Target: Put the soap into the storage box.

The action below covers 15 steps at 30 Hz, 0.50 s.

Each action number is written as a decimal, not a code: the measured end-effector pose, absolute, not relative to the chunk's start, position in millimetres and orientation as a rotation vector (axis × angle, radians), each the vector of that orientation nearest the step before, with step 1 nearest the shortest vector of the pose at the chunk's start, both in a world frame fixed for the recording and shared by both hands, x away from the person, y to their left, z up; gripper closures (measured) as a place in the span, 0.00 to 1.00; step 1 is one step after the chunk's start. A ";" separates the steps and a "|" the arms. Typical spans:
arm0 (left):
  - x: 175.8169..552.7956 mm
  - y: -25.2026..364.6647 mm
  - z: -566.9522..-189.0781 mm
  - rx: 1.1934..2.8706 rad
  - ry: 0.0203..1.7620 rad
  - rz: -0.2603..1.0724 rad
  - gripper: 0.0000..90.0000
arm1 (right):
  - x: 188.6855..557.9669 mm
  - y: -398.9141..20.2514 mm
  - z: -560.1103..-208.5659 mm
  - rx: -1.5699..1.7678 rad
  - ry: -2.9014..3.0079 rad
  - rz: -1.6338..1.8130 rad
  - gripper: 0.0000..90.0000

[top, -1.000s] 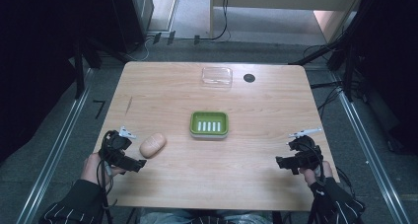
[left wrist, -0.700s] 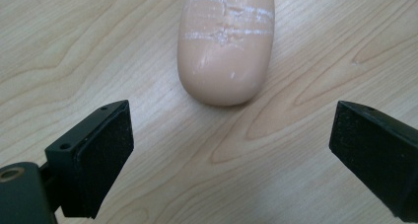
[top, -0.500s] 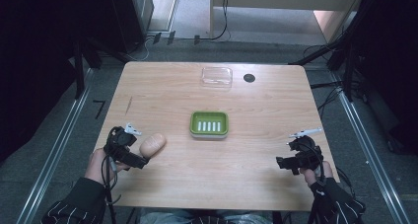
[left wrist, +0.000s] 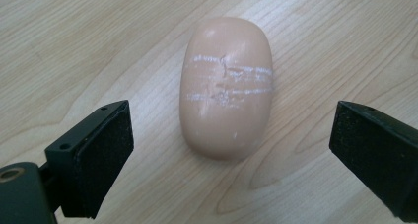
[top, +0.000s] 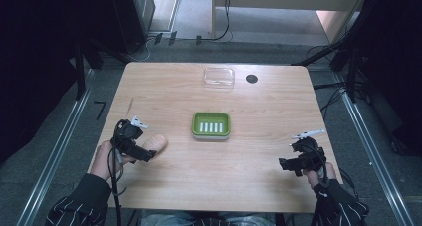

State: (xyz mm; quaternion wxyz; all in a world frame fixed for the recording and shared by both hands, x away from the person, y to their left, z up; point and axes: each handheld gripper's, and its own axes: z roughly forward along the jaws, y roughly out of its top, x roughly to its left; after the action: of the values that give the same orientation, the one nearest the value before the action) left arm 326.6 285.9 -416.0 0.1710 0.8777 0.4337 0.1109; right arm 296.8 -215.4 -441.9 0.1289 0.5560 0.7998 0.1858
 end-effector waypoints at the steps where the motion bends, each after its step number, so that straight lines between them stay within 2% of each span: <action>1: 328.2 284.7 -416.3 2.490 1.231 0.309 0.04 | 296.8 -215.5 -441.8 1.617 2.322 0.538 0.16; 15: 343.5 276.0 -419.6 2.531 1.205 0.280 0.04 | 296.7 -215.3 -441.8 1.616 2.323 0.537 0.16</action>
State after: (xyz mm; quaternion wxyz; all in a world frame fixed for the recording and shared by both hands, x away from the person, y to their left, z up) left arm 343.5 276.0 -419.6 0.1616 0.8866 0.4221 0.0982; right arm 296.7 -215.3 -441.8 0.1303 0.5563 0.7997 0.1847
